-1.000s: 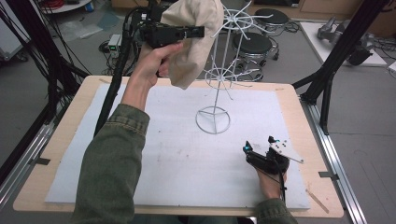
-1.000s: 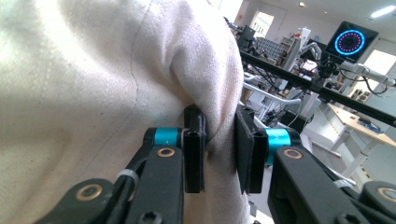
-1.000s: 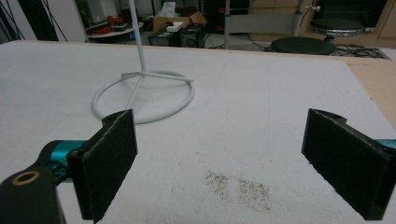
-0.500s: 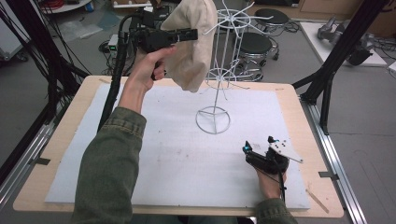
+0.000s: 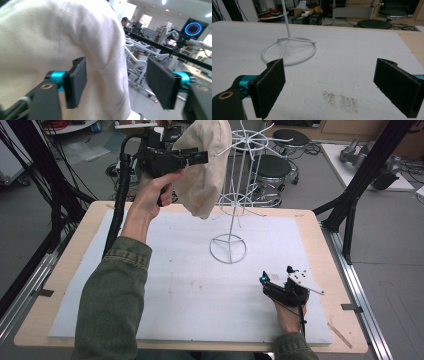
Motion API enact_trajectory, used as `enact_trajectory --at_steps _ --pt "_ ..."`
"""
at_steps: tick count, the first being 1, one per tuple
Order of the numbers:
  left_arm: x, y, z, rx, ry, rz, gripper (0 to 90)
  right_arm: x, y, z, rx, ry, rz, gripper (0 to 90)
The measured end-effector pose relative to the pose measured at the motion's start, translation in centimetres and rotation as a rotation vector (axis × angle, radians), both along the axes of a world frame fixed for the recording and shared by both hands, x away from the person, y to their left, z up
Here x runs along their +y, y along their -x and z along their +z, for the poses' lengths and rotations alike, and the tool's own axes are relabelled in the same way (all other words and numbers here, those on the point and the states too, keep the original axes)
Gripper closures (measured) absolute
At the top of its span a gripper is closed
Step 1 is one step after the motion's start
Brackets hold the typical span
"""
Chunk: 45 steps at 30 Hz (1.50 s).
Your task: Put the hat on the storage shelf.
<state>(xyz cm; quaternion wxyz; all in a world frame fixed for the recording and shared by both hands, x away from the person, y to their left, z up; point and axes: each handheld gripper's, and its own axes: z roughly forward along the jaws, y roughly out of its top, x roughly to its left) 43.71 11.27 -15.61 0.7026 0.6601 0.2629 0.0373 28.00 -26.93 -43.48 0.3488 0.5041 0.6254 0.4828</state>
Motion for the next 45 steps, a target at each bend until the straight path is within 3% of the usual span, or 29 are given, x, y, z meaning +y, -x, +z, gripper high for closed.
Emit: enact_trajectory --at_steps 9,23,38,45 --pt "0.5 2.1 0.4 -0.091 -0.097 0.097 23.6 0.1 0.0 0.0 0.004 -0.002 0.000 9.4" --pt "1.5 6.1 0.0 -0.171 -0.160 0.160 23.0 0.2 -0.1 0.0 -0.003 0.006 0.003 9.4" --pt "4.1 9.0 -2.1 -0.181 -0.186 0.196 21.3 0.3 -0.1 0.0 -0.001 0.009 0.005 9.4" --pt "5.6 10.6 -4.3 -0.184 -0.193 0.217 20.8 0.4 0.0 0.0 0.004 0.009 0.005 9.4"
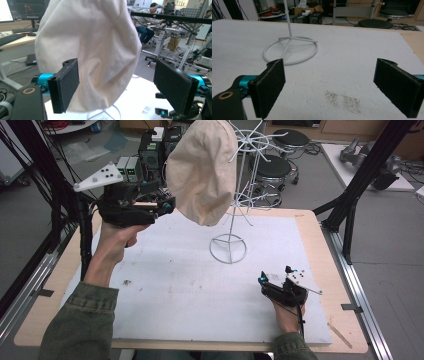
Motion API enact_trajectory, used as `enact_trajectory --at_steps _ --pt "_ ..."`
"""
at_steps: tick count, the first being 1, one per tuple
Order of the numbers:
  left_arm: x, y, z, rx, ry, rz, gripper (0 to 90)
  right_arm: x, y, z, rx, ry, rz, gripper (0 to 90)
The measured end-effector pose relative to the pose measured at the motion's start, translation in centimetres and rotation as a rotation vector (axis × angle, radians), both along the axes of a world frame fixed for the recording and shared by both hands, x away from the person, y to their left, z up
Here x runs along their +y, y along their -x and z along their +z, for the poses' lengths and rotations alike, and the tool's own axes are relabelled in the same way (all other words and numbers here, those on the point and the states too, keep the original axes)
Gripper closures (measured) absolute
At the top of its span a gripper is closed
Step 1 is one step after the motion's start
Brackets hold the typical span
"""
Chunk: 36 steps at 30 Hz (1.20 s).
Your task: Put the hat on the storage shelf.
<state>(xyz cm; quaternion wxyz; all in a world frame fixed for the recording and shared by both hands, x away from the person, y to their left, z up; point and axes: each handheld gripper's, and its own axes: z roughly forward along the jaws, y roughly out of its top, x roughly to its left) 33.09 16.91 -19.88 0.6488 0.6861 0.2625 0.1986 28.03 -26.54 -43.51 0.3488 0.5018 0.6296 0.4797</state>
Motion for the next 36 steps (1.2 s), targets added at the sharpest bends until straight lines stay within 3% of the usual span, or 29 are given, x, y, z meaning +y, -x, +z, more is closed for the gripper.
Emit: enact_trajectory --at_steps 8,22,36 --pt "1.8 1.2 -2.8 0.017 0.018 0.023 20.8 0.1 0.0 0.0 0.002 0.003 0.001 9.4" --pt "4.4 3.2 -7.4 0.051 0.007 0.106 20.9 0.2 -0.1 -0.1 0.006 0.004 0.006 9.4" --pt "7.8 4.3 -13.2 0.109 0.034 0.240 20.9 0.3 0.0 -0.1 0.006 0.009 0.000 9.3"
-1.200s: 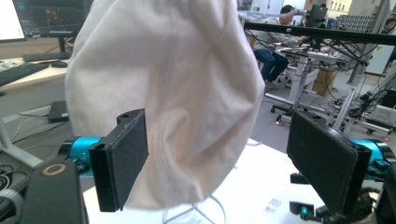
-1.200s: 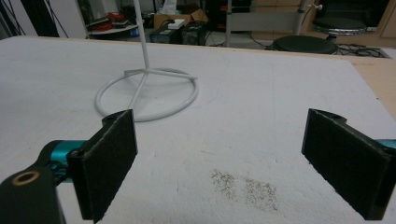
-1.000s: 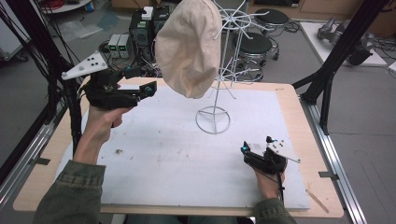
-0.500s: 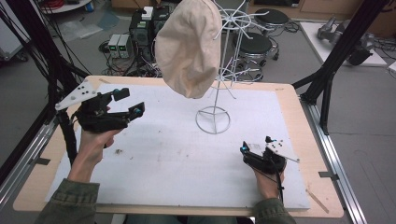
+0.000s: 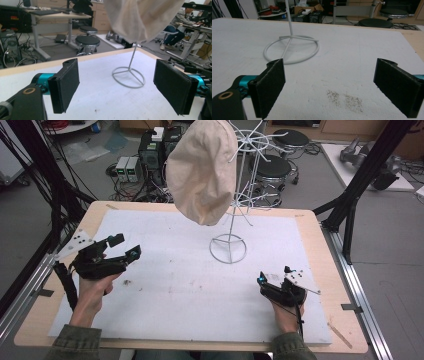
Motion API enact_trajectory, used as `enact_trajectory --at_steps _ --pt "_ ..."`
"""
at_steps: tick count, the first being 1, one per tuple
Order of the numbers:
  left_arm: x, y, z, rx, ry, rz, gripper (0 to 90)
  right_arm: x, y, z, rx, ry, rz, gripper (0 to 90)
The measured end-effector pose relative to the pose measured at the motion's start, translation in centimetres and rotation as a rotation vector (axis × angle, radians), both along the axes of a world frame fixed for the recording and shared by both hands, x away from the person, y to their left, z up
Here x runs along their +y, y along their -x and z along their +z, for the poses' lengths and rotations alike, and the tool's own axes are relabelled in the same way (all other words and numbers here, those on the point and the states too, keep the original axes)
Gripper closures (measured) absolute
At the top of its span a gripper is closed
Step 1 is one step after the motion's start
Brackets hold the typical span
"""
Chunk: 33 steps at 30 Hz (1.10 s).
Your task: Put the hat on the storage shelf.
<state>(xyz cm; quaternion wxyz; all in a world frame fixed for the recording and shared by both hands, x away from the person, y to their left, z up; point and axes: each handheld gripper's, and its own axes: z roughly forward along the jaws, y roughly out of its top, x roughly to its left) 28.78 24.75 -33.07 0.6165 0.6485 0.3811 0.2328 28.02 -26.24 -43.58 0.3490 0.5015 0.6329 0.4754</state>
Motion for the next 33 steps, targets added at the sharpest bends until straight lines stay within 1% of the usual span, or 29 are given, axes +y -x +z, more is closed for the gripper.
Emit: enact_trajectory --at_steps 2,6,10,14,20,22,26,28,29,31,33 --pt "0.3 0.2 -0.5 -0.003 -0.005 0.014 20.9 0.0 0.0 0.0 -0.003 0.003 -0.001 9.3" --pt "1.0 0.7 -1.6 -0.009 -0.005 0.067 20.9 0.1 0.1 0.0 -0.001 0.001 -0.007 9.3" --pt "1.8 1.0 -2.4 -0.004 -0.001 0.111 20.9 0.1 0.2 0.1 -0.003 0.003 -0.011 9.3" --pt "2.6 1.2 -3.4 -0.001 -0.018 0.173 20.8 0.1 0.2 0.1 -0.009 0.008 -0.020 9.3" --pt "3.8 1.6 -5.0 -0.008 -0.023 0.286 21.0 0.0 0.4 0.2 -0.012 0.004 -0.036 9.3" --pt "4.3 1.7 -5.3 -0.007 -0.034 0.323 21.0 -0.1 0.5 0.2 -0.016 0.007 -0.040 9.3" --pt "5.1 2.0 -5.9 -0.021 -0.017 0.396 21.1 0.0 0.6 0.3 -0.019 0.005 -0.052 9.3" --pt "5.3 2.1 -6.2 -0.031 -0.017 0.440 21.0 -0.1 0.6 0.3 -0.027 0.007 -0.060 9.3" --pt "5.4 2.1 -6.3 -0.034 -0.017 0.452 21.0 -0.1 0.7 0.3 -0.025 0.005 -0.059 9.3" --pt "5.6 2.1 -6.6 -0.022 -0.014 0.458 21.1 -0.1 0.7 0.3 -0.026 0.004 -0.065 9.3" --pt "5.7 2.2 -6.9 -0.022 -0.016 0.481 21.0 -0.2 0.8 0.3 -0.027 0.002 -0.070 9.3"
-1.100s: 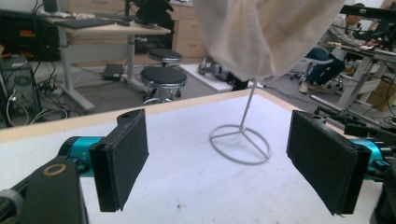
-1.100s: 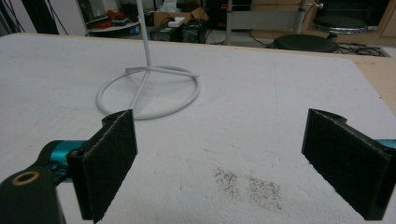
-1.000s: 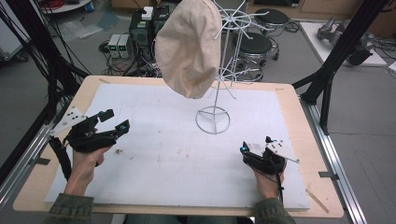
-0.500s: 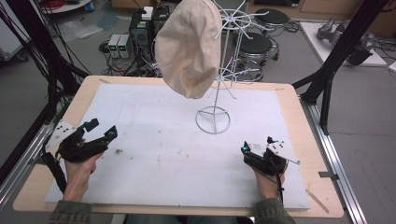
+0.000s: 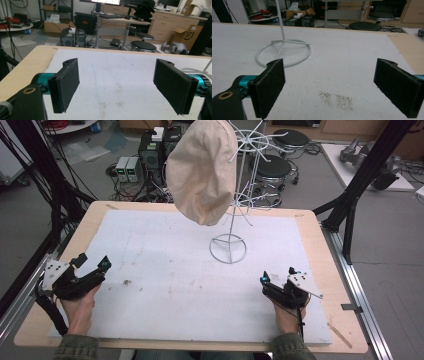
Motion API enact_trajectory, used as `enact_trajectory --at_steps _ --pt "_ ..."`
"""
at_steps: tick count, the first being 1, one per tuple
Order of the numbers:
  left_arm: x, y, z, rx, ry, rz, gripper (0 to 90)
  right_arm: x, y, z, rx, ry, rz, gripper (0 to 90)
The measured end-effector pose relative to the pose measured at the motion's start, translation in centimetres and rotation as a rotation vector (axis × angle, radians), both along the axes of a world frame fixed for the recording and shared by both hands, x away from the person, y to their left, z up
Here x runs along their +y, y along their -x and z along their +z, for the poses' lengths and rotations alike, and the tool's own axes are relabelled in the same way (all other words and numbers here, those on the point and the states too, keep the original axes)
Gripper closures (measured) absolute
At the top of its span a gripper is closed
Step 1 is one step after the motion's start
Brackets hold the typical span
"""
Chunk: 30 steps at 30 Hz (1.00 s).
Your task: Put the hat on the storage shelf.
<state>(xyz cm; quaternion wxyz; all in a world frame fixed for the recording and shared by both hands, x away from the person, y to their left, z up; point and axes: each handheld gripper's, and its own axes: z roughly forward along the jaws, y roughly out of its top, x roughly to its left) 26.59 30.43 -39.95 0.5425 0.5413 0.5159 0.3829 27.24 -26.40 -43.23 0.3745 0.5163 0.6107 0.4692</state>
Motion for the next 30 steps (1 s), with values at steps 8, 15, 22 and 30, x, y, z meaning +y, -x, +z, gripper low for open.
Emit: enact_trajectory --at_steps 8,15,22,30 --pt "0.5 0.2 -1.5 0.017 -0.001 0.096 21.0 -0.1 0.4 0.1 -0.005 0.004 -0.025 9.3" --pt "1.0 0.5 -2.2 0.025 0.009 0.176 20.6 -0.4 1.1 0.0 -0.021 -0.020 -0.051 9.3" --pt "1.1 0.5 -2.8 0.035 0.007 0.216 20.5 -1.1 1.3 -0.1 -0.024 -0.053 -0.086 9.3" --pt "0.9 0.5 -2.9 0.037 0.004 0.205 20.6 -1.1 1.3 -0.1 -0.017 -0.048 -0.086 9.3"
